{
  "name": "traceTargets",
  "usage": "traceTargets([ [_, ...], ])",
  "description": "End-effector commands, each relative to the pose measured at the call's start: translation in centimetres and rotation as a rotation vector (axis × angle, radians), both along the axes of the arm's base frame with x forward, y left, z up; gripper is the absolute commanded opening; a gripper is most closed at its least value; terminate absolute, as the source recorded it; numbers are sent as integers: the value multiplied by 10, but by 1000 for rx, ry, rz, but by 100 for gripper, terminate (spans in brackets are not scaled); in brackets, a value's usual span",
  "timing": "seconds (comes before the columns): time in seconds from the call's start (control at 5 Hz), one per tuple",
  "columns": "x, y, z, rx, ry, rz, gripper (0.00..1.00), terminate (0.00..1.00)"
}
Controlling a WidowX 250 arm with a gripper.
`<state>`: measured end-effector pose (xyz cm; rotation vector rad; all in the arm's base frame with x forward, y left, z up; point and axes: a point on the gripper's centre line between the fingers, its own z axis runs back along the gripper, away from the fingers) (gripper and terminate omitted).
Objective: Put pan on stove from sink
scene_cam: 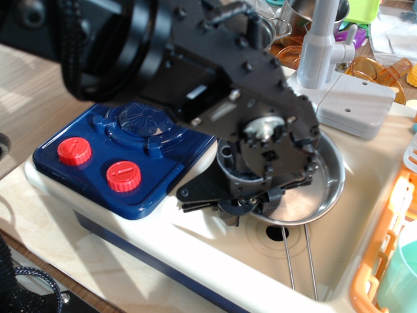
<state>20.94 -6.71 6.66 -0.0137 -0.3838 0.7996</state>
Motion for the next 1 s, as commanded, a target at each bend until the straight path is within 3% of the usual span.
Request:
traceTargets([
  [0.0,10,-14,25,40,-11,-19,0,0],
  [0.4,-9,-10,60,198,-40,57,0,0],
  [0.8,-21,32,104,308,-44,69,0,0],
])
